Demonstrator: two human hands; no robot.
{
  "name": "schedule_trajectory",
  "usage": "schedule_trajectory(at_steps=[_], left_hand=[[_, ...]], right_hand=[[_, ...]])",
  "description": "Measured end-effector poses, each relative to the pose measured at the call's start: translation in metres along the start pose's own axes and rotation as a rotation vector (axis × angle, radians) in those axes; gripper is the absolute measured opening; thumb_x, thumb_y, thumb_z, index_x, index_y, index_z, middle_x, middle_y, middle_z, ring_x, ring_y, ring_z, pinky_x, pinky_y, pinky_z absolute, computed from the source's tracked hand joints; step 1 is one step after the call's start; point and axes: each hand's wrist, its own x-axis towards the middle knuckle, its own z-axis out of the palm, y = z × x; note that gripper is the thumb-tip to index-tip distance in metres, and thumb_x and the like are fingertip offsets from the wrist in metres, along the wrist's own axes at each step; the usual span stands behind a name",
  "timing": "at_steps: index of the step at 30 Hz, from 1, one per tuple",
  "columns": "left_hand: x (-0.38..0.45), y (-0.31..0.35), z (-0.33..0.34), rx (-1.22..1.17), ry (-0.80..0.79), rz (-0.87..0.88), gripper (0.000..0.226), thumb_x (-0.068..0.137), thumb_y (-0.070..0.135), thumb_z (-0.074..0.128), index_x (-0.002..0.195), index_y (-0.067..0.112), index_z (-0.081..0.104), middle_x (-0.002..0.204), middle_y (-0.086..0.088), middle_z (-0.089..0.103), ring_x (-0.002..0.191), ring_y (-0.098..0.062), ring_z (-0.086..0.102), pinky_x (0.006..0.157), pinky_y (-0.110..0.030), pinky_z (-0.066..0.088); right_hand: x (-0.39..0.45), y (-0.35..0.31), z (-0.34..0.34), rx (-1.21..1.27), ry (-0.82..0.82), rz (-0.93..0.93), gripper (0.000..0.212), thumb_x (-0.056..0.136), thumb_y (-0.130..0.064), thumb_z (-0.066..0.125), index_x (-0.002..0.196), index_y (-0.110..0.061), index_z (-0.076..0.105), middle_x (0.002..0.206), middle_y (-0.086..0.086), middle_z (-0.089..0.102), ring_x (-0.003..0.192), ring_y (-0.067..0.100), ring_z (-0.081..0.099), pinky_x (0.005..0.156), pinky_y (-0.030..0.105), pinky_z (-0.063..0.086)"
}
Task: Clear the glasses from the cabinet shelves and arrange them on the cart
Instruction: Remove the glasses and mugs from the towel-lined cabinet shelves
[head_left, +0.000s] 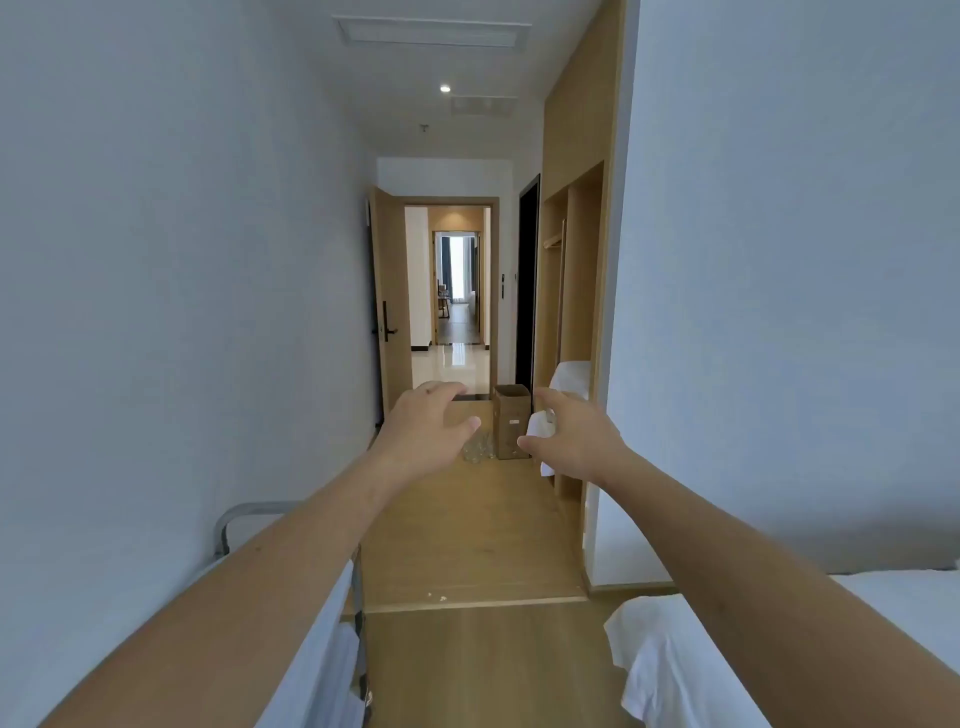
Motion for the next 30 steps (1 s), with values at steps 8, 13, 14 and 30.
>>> schedule_trajectory(at_steps=[8,13,14,30], left_hand=[[0.098,-0.007,0.06,0.034,-0.029,-0.016,0.056,0.096,0.045,0.059,0.147,0.027,0.045,0.153,0.005,0.043,0.14,-0.018,0.039,0.112,-0.042,0.04],[0.171,-0.013,0.097,0.059,-0.006,-0.013,0.055,0.097,0.044,0.058,0.148,0.028,0.045,0.154,0.005,0.042,0.142,-0.019,0.035,0.112,-0.04,0.037],[0.184,-0.014,0.104,0.065,-0.008,-0.015,0.055,0.097,0.044,0.058,0.148,0.028,0.045,0.154,0.004,0.042,0.142,-0.019,0.035,0.111,-0.04,0.037],[0.322,-0.097,0.181,0.098,-0.055,-0.042,0.056,0.096,0.043,0.059,0.148,0.025,0.046,0.15,0.002,0.046,0.138,-0.021,0.041,0.111,-0.041,0.041]], right_hand=[[0.094,0.066,0.013,-0.028,-0.007,-0.002,0.081,0.084,-0.052,0.068,0.155,-0.03,0.034,0.153,0.002,0.045,0.135,0.03,0.046,0.103,0.046,0.046],[0.164,0.113,0.02,-0.025,-0.033,-0.004,0.082,0.083,-0.053,0.068,0.154,-0.03,0.034,0.151,0.002,0.047,0.132,0.031,0.047,0.102,0.047,0.05],[0.177,0.121,0.023,-0.021,-0.039,-0.001,0.082,0.083,-0.053,0.068,0.155,-0.03,0.033,0.152,0.002,0.046,0.133,0.03,0.047,0.103,0.047,0.049],[0.324,0.183,0.098,-0.017,-0.105,0.003,0.078,0.084,-0.048,0.068,0.153,-0.03,0.035,0.149,0.004,0.047,0.133,0.033,0.046,0.102,0.047,0.045]])
